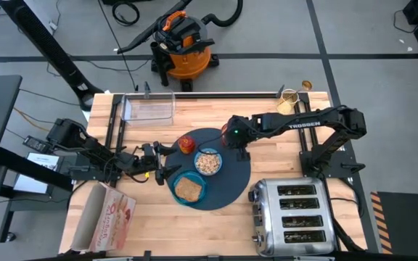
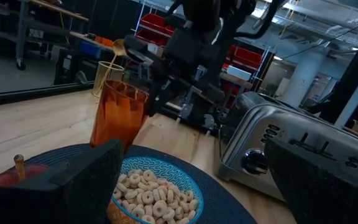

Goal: Arrange a breakfast setting
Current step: Put the cup of rice grain into the top right of the placemat, then put the spoon from the cup on the right side of the bowl on the placemat

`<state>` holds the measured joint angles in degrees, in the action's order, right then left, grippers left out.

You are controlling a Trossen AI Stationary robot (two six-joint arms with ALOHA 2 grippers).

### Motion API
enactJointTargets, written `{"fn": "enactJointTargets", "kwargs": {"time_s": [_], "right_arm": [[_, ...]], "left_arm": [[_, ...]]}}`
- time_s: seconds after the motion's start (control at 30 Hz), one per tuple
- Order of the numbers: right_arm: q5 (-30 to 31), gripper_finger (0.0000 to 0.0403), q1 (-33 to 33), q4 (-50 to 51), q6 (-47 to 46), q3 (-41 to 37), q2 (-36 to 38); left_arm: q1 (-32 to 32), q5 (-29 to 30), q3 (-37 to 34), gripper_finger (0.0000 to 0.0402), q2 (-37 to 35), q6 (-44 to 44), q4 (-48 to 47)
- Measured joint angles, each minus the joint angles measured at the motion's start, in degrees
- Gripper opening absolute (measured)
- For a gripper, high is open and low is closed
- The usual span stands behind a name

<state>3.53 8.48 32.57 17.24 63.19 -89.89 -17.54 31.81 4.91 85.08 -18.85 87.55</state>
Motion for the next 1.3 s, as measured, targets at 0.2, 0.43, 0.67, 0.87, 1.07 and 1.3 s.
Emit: {"fn": "enactJointTargets", "kwargs": {"time_s": [0.2, 0.43, 0.67, 0.87, 1.07, 1.3], "right_arm": [[-2.88, 0.0013, 0.94, -0.07, 4.05, -0.18, -0.15], [-3.94, 0.0014, 1.13, 0.03, 6.95, 0.13, -2.50], [-3.13, 0.0036, 1.13, -0.40, 6.91, 0.59, -2.69], [-2.93, 0.0078, 1.13, -0.55, 6.91, 0.62, -2.75], [-2.77, 0.0134, 0.99, -0.11, 6.93, 0.62, -1.50], [0.13, 0.0187, 0.89, -0.35, 6.95, 0.62, 2.95]], "left_arm": [[0.00, -0.02, 0.00, 0.0396, 0.00, 0.02, 0.00], [0.00, 0.00, -0.02, 0.0396, 0.02, 0.02, 0.02], [0.00, 0.00, -0.02, 0.0396, 0.02, 0.01, -0.13], [0.00, 0.00, -0.02, 0.0396, 0.02, 0.01, -0.47], [0.00, 0.00, -0.02, 0.0396, 0.02, 0.02, -0.46], [0.00, 0.00, -0.02, 0.0396, 0.02, 0.02, -0.44]]}}
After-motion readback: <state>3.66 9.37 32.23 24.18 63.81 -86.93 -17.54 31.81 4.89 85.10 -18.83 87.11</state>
